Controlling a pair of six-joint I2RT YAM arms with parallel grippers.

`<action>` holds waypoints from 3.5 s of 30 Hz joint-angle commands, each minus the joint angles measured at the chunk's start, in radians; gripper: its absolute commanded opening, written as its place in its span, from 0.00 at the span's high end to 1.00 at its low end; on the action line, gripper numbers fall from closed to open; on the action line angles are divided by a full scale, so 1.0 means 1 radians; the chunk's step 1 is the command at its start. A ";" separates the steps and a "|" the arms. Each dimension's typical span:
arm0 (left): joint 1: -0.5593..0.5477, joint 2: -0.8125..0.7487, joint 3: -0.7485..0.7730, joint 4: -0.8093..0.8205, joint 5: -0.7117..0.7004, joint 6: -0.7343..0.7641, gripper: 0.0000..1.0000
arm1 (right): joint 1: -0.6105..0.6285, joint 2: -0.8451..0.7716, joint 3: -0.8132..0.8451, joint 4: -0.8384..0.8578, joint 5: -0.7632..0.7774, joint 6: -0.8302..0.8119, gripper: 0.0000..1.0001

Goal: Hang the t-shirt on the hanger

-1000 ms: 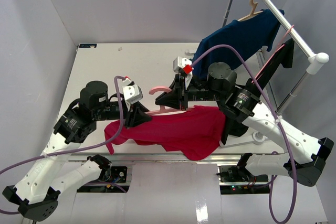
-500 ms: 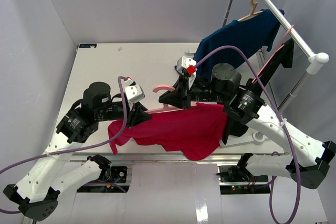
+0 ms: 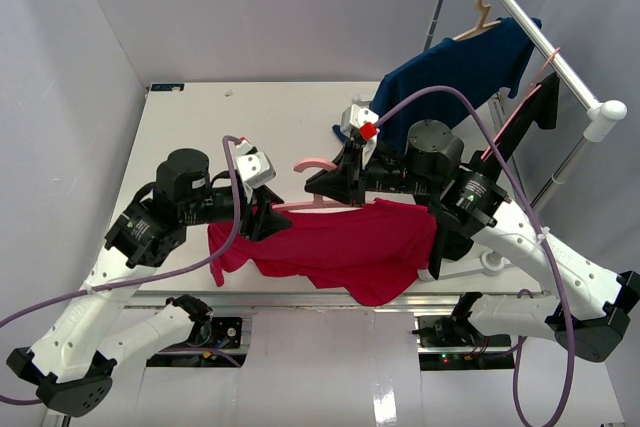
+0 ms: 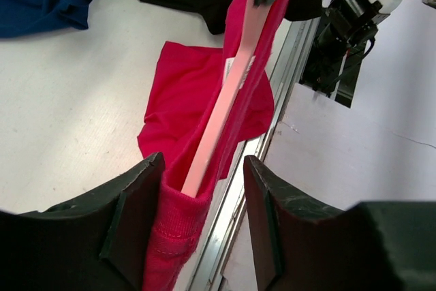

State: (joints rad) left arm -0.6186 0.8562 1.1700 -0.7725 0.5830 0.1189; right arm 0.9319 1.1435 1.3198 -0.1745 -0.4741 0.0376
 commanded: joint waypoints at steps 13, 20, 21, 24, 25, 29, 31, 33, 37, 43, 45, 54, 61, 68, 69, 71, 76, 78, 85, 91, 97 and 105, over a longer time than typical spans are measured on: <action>-0.001 0.103 0.074 0.030 0.138 -0.038 0.48 | -0.007 0.055 0.047 0.157 -0.051 0.055 0.92; -0.001 0.091 0.077 0.035 0.128 -0.024 1.00 | -0.008 0.032 0.062 0.128 -0.045 0.047 0.92; -0.001 0.079 0.073 0.035 0.123 -0.021 1.00 | -0.008 0.025 0.063 0.113 -0.034 0.037 0.92; -0.001 0.037 0.045 0.049 0.112 -0.015 1.00 | -0.007 0.000 0.057 0.084 -0.014 0.019 0.92; -0.001 0.025 0.037 0.054 0.110 -0.015 1.00 | -0.008 -0.006 0.056 0.081 -0.010 0.018 0.92; -0.001 0.012 0.025 0.055 0.109 -0.016 0.98 | -0.008 -0.010 0.059 0.080 -0.004 0.016 0.92; -0.001 0.024 0.029 0.044 0.110 -0.016 0.76 | -0.008 -0.005 0.066 0.081 -0.001 0.020 0.92; -0.001 0.033 0.035 0.025 0.101 -0.016 0.68 | -0.007 0.002 0.071 0.086 -0.001 0.026 0.92; -0.001 0.021 0.031 0.008 0.059 -0.007 0.61 | -0.008 0.014 0.079 0.116 0.001 0.044 0.92; -0.001 -0.007 0.038 -0.012 0.008 0.009 0.60 | -0.008 0.041 0.092 0.155 -0.013 0.080 0.92; -0.001 -0.008 0.045 -0.019 -0.006 0.013 0.60 | -0.007 0.045 0.089 0.162 -0.023 0.091 0.92; -0.001 -0.024 0.034 -0.048 -0.089 0.013 0.57 | -0.007 0.045 0.091 0.157 -0.023 0.082 0.92; -0.001 -0.037 0.049 -0.058 -0.104 0.006 0.54 | -0.007 0.058 0.074 0.192 -0.036 0.091 0.92; -0.001 0.005 0.151 -0.076 -0.070 -0.007 0.41 | 0.003 0.125 0.136 0.184 -0.039 0.095 0.92; -0.001 0.018 0.177 -0.082 -0.060 -0.008 0.41 | 0.006 0.137 0.151 0.179 -0.038 0.092 0.92; -0.001 0.032 0.223 -0.090 -0.051 -0.008 0.40 | 0.012 0.156 0.176 0.176 -0.034 0.088 0.92; -0.001 0.063 0.284 -0.130 -0.119 -0.002 0.38 | 0.032 0.218 0.273 0.141 -0.040 0.084 0.92; -0.001 0.052 0.261 -0.120 -0.124 0.002 0.39 | 0.042 0.257 0.310 0.126 -0.040 0.084 0.92; -0.001 0.032 0.226 -0.127 -0.194 0.026 0.39 | 0.072 0.330 0.397 0.086 -0.046 0.067 0.92; -0.001 0.011 0.197 -0.128 -0.205 0.032 0.42 | 0.076 0.306 0.352 0.098 -0.064 0.062 0.92; -0.001 -0.008 0.183 -0.131 -0.132 0.038 0.83 | 0.075 0.262 0.298 0.121 -0.096 0.058 0.92; -0.001 -0.012 0.173 -0.097 -0.046 0.044 1.00 | 0.075 0.211 0.244 0.095 -0.086 0.025 0.92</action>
State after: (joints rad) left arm -0.6193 0.8590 1.3558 -0.8814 0.4920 0.1525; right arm 1.0152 1.4227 1.5795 -0.1339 -0.5897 0.0735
